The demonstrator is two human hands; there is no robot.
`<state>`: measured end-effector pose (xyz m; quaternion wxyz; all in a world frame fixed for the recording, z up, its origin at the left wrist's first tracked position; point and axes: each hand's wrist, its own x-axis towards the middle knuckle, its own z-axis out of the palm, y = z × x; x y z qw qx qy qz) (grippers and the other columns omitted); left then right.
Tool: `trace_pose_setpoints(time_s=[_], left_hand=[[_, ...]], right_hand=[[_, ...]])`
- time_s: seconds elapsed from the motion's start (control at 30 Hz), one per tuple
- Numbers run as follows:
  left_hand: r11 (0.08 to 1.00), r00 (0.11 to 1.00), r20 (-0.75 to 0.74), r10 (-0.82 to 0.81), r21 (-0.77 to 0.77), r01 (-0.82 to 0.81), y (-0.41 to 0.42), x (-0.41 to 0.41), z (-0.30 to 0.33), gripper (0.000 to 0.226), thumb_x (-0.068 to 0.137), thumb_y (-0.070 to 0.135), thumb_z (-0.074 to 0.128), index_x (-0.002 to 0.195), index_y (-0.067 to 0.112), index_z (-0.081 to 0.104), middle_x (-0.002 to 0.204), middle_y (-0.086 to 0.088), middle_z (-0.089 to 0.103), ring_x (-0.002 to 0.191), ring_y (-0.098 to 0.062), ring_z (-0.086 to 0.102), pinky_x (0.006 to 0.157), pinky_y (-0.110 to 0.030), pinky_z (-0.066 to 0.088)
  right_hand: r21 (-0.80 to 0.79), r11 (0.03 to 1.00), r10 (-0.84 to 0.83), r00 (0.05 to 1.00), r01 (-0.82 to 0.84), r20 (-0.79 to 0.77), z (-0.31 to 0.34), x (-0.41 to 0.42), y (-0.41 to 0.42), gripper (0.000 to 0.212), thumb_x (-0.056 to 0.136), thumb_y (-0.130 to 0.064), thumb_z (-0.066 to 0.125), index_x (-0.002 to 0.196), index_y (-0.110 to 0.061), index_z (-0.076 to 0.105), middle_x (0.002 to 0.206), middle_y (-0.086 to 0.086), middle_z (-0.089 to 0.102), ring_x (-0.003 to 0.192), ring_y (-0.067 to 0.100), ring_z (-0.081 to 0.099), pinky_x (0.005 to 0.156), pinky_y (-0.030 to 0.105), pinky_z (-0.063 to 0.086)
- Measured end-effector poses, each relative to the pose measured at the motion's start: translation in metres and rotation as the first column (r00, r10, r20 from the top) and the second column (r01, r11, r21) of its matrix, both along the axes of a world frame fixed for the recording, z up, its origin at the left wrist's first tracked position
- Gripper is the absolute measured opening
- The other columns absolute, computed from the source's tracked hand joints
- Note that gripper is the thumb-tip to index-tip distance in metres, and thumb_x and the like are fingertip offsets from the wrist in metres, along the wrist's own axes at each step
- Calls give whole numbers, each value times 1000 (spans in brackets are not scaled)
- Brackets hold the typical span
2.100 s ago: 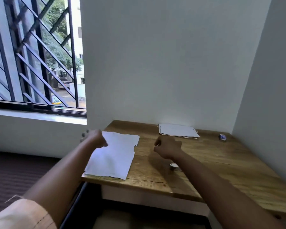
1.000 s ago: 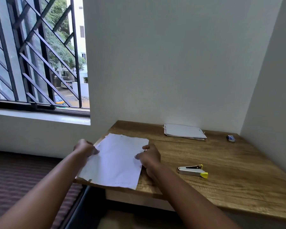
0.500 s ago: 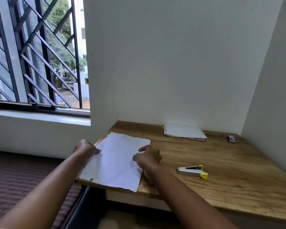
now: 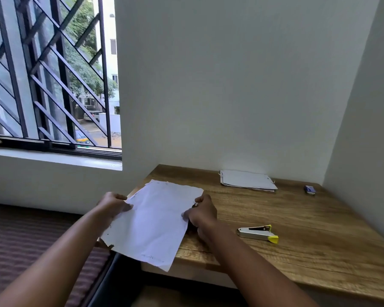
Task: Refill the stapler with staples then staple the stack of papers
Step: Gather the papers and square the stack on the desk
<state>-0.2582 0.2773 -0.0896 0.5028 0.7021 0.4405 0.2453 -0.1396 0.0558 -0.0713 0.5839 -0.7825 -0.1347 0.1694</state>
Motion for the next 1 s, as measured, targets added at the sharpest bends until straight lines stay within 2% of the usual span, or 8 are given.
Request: trace_pose_setpoints(time_s=[0.13,0.3,0.43,0.57,0.63,0.73,0.87,1.0], left_hand=[[998,998,61,-1,-69,5,4,-2,-2,40,73,-9,77,111,-8,65,105,-31,66,87,-37,63,91,-51,51],[1000,997,76,2,-30,0,3,5,-2,41,69,-13,76,108,-5,63,110,-34,65,98,-44,64,92,-54,53],[961,961,61,-270,-42,272,-7,-1,15,74,76,-13,66,133,27,41,90,-24,61,65,-30,60,52,-33,55],[851,850,149,-506,-73,519,-16,-8,21,72,74,-2,71,127,43,54,120,-22,61,99,-39,68,74,-41,59],[854,840,180,-512,5,520,-28,-2,25,50,81,6,74,117,39,67,125,-9,62,101,-29,70,79,-37,59],[853,824,226,-519,79,516,-45,9,33,30,79,16,80,105,28,75,115,-12,70,90,-25,70,92,-44,53],[819,770,286,-570,123,561,-68,26,51,37,69,26,87,104,23,74,105,-9,71,87,-24,68,83,-41,50],[825,765,309,-566,207,527,-96,51,60,32,69,30,86,100,29,76,114,-10,68,91,-19,71,71,-30,59]], right_hand=[[8,999,-46,994,46,100,-5,5,-2,52,69,3,79,107,-18,51,97,-1,57,86,18,58,67,27,54],[45,998,-40,992,34,118,-12,13,-3,34,74,0,75,96,-17,55,85,-7,57,78,11,58,71,28,55],[108,993,27,990,-42,141,-9,16,-8,26,84,3,59,98,-19,58,93,-5,59,86,10,59,64,20,49],[85,976,182,968,-199,174,1,20,-23,34,86,1,57,95,-30,65,99,-10,58,86,7,58,59,16,49],[119,959,240,959,-258,151,9,25,-32,33,83,3,66,101,-25,68,108,-2,63,90,11,63,65,18,54],[219,945,210,965,-242,158,24,31,-51,33,79,9,70,106,-10,69,109,7,62,87,14,64,65,15,52],[236,940,191,952,-248,239,44,49,-87,29,78,9,73,104,-5,71,95,6,60,76,11,59,61,11,50],[263,939,142,946,-222,291,49,66,-117,27,79,6,73,100,-11,73,103,9,69,91,19,65,83,28,57]])
